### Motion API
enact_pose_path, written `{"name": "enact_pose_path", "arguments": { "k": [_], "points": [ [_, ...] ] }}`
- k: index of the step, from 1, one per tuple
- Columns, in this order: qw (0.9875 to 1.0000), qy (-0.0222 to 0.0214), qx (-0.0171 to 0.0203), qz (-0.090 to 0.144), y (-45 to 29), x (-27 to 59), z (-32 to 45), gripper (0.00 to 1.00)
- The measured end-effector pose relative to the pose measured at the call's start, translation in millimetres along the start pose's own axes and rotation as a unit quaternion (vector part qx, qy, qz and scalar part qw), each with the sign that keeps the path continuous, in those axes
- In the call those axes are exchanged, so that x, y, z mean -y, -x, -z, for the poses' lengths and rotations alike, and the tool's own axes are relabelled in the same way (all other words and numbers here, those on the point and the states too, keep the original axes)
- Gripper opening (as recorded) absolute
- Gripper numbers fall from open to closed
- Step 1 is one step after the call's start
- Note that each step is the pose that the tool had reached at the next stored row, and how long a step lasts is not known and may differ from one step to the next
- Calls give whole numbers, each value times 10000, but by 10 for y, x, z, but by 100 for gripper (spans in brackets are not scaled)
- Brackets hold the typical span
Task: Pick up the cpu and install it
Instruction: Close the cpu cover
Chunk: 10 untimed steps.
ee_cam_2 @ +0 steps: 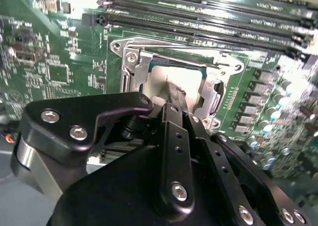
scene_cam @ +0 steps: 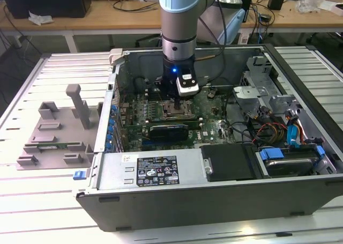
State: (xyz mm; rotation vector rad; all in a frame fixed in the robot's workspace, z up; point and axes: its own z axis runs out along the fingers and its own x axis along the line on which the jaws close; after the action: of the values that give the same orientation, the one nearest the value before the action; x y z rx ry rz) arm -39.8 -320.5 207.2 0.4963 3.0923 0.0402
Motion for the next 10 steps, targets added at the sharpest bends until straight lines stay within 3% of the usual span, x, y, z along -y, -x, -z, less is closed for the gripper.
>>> {"name": "enact_pose_path", "arguments": {
  "k": [3, 6, 10],
  "points": [
    [9995, -1, -7, 302, 0, 0, -4, 11],
    [9963, -9, -18, 855, 0, 0, -8, 11],
    [9923, -10, -27, 1239, 0, 0, -12, 11]
  ]
}}
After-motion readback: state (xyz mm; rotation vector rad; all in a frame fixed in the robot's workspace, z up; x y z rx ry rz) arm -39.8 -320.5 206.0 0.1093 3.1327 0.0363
